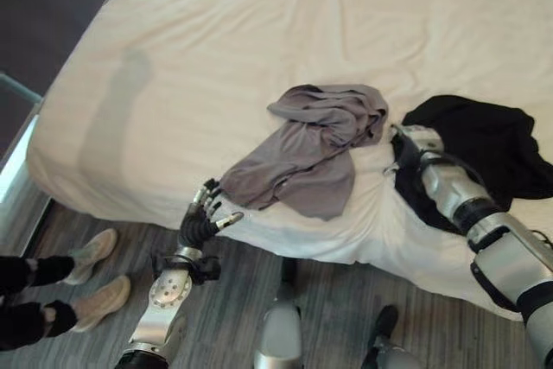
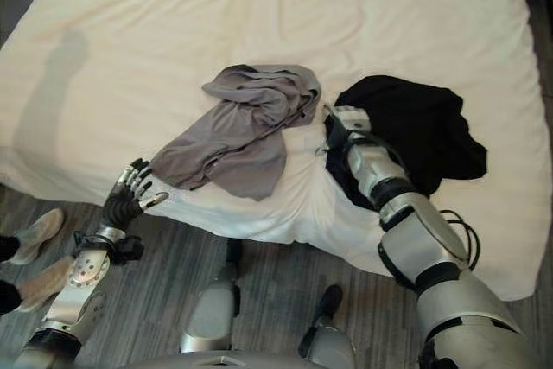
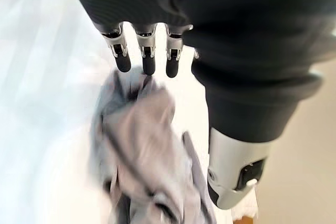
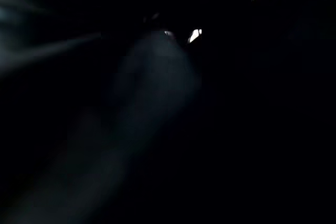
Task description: Pick up bed clothes into laundry basket.
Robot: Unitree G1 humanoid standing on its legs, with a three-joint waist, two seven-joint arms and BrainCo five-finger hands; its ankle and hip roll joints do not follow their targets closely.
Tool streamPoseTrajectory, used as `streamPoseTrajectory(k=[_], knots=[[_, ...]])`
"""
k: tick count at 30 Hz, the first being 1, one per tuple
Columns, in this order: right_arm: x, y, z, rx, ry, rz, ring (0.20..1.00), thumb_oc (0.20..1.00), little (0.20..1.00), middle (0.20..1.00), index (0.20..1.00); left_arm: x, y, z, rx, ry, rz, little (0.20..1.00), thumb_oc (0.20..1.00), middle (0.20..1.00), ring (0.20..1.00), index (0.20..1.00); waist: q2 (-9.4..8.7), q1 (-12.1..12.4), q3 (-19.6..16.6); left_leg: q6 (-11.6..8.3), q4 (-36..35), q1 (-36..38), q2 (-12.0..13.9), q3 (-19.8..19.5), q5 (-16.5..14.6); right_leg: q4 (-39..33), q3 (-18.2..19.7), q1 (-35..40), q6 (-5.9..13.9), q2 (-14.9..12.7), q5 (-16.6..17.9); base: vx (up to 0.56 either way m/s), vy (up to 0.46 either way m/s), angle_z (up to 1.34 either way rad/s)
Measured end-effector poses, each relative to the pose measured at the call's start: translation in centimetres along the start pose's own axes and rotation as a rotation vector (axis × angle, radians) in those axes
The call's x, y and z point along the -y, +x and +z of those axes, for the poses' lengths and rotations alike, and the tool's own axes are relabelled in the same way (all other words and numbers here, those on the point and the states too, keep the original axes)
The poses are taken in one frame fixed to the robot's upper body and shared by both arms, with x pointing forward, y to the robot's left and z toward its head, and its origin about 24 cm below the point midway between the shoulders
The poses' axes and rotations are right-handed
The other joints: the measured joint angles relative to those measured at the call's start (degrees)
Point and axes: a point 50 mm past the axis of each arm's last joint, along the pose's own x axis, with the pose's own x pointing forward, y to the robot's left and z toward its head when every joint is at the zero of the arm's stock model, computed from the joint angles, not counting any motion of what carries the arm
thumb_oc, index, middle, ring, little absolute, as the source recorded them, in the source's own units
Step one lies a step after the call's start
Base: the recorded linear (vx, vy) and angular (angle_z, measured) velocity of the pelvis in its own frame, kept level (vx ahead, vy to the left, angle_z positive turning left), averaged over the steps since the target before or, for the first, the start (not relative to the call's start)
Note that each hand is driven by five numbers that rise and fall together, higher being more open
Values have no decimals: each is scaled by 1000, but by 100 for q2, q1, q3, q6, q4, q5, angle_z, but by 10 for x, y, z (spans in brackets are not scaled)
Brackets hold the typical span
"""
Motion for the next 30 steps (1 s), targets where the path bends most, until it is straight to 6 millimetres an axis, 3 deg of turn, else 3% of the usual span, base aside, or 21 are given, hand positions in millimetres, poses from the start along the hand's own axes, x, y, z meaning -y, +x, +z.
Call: streamPoseTrajectory(k=[5, 20, 24, 30], knots=[[19, 3, 4, 42, -4, -64, 1000, 1000, 1000, 1000, 1000, -5, -2, 0, -5, -24, 12, 1000, 1000, 1000, 1000, 1000, -12, -32, 142, 21, 1, 39, 8, 110, 33, 9, 86, -25, 10, -2, 16, -7, 1, -7], [51, 7, -20, -20, -5, -135, 1000, 1000, 1000, 1000, 1000, -8, 2, 7, 20, -20, -9, 1000, 1000, 1000, 1000, 1000, 21, -150, 429, 34, 2, 12, 10, 171, 45, 24, 120, -85, 12, -13, 39, -10, -3, 0], [55, 5, -37, -79, 12, -145, 1000, 1000, 1000, 1000, 1000, -10, 2, 8, 24, -7, -14, 1000, 1000, 1000, 1000, 1000, 42, -149, 441, 33, 1, 9, 7, 192, 45, 25, 131, -94, 14, -20, 40, 0, 0, 0], [62, -5, -77, -203, -40, -138, 1000, 1000, 1000, 1000, 1000, -13, 3, 11, 29, 3, -19, 1000, 1000, 1000, 1000, 1000, 46, -168, 445, 34, 2, 29, -2, 244, 46, 28, 157, -94, 18, -36, 47, 0, 0, 0]])
